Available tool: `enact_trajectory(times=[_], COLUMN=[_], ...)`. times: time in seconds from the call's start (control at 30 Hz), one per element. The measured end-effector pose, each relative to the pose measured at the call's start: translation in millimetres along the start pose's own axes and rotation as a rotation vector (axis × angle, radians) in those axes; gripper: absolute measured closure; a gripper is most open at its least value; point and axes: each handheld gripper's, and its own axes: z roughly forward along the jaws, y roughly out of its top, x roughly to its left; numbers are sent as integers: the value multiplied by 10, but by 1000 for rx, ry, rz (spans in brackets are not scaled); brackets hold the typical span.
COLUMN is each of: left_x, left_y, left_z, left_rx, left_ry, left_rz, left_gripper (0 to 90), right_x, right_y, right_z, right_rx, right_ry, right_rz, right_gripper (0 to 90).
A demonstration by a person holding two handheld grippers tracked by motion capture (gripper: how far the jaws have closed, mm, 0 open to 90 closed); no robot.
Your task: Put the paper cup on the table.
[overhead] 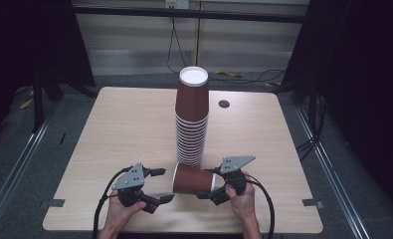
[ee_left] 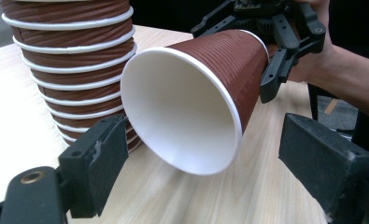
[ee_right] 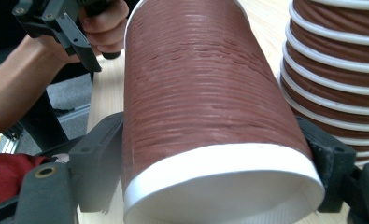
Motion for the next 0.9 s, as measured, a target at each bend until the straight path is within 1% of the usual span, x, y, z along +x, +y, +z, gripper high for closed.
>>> enact_trajectory(times=[0.17, 0.23, 0.3, 0.4, 0.43, 0.5, 0.6, 0.63, 0.67, 0.73, 0.77, 0.8, 0.83, 0.87, 0.9], left_x=[7, 4, -1, -3, 1, 3, 15, 15, 16, 19, 35, 40, 49, 44, 58], left_y=[-4, -5, -9, -14, -28, -35, -56, -56, -63, -67, -74, -75, -76, -72, -70], left_z=[6, 8, 22, 29, 28, 28, 37, 37, 51, 59, 74, 80, 83, 88, 102], left_rx=[-1, -3, -1, -3, -16, -20, -36, -36, -33, -29, -27, -31, -28, -17, -17], left_ry=[-3, 0, -8, -10, -14, -8, -22, -22, -14, -7, -24, -25, -20, 9, 0], left_rz=[-4, -5, -4, -7, -12, -12, -28, -28, -39, -41, -43, -46, -43, -44, -43], left_gripper=[155, 155, 155, 155, 155, 155, 155, 155, 155, 152, 150, 144, 131, 107, 78], right_x=[6, 1, 4, 17, 22, 27, 33, 33, 34, 42, 48, 48, 49, 49, 47], right_y=[-34, -51, -64, -67, -66, -64, -60, -60, -60, -60, -59, -60, -61, -60, -59], right_z=[-7, -6, -6, -6, -7, -9, -16, -16, -12, 0, 6, 9, 8, 5, 6], right_rx=[-30, -50, -64, -79, -84, -92, -108, -108, -108, -108, -107, -107, -108, -108, -107], right_ry=[6, 17, 20, 28, 25, 26, 45, 45, 55, 66, 66, 69, 68, 64, 66], right_rz=[-1, 1, 1, -9, -13, -18, -22, -22, -20, -19, -22, -21, -22, -23, -23], right_gripper=[203, 203, 203, 203, 204, 204, 204, 204, 204, 204, 204, 204, 205, 205, 205])
